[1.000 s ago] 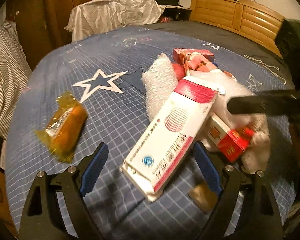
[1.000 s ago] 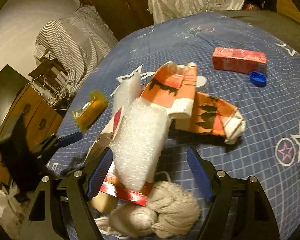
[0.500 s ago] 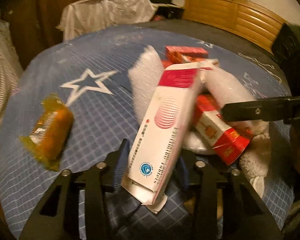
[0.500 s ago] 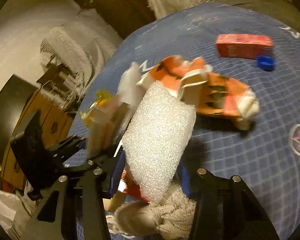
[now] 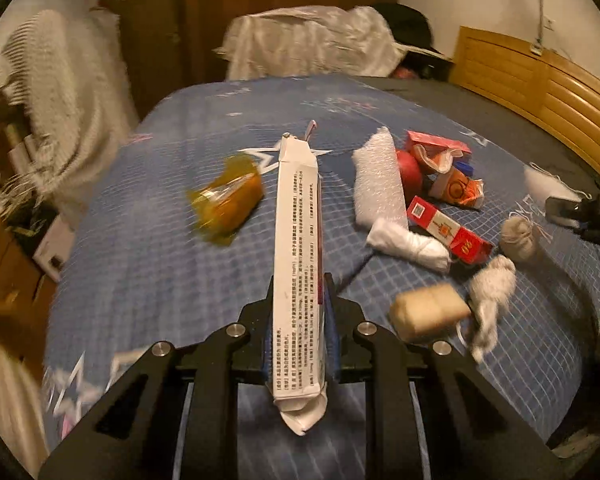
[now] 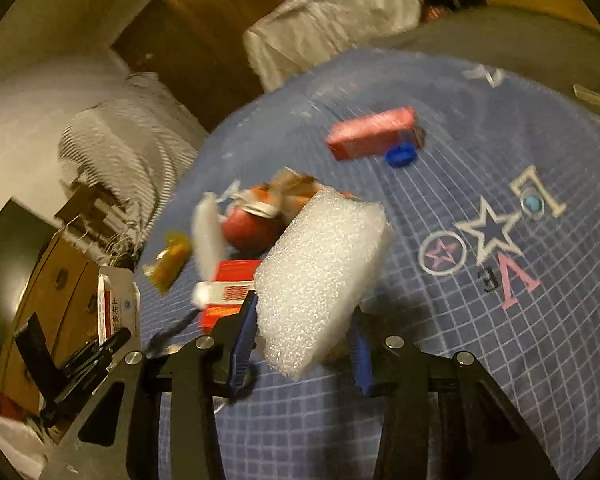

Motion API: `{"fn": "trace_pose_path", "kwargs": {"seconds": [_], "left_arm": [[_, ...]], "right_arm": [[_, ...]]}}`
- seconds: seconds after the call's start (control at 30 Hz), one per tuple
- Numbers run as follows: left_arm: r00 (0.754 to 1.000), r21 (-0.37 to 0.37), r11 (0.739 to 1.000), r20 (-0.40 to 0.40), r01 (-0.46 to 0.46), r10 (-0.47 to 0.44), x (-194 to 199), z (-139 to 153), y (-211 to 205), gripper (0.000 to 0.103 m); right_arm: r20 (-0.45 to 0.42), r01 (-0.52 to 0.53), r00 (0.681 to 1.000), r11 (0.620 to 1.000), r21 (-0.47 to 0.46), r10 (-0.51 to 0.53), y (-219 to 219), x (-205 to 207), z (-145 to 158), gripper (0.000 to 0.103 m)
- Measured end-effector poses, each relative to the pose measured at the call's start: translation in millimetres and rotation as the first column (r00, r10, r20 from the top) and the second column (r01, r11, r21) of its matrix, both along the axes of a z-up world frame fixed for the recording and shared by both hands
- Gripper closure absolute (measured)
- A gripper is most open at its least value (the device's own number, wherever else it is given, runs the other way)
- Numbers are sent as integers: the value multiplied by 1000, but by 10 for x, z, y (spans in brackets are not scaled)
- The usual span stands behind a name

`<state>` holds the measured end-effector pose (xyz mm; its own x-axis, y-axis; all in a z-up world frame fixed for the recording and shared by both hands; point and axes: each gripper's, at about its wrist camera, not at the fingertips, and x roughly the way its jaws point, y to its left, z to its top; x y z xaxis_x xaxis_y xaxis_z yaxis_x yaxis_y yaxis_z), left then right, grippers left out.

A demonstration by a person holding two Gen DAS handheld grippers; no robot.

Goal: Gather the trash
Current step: 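Grasp the bubble wrap with the right tool while the left tool holds the packet, then carry packet and bubble wrap to the bucket and open both tools over it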

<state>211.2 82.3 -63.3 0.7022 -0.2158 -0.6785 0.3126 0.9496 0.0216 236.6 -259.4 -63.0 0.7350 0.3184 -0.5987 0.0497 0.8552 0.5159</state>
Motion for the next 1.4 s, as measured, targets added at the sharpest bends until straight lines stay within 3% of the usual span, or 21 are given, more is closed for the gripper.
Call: {"fn": "trace_pose_path", "kwargs": {"seconds": [0.17,0.4,0.93,1.4], "left_arm": [[992,25,992,27,-123,123,-416,130,62,85],[955,53,954,47,-294,292,-714,253,122,85],[926,45,927,88,-373,368,-1006,343,189,85],[865,71,866,138,-495,483,-1104,450,528,85]], "right_arm": [[70,-74,994,996,-58,78,225,-268,223,64],[84,-193,975,972,-134,205,706,-611,302,74],[100,-262,953,944,-203,286,1062,-948,369,76],[134,-355,907,896,-268,400,1638,-984,640,76]]}}
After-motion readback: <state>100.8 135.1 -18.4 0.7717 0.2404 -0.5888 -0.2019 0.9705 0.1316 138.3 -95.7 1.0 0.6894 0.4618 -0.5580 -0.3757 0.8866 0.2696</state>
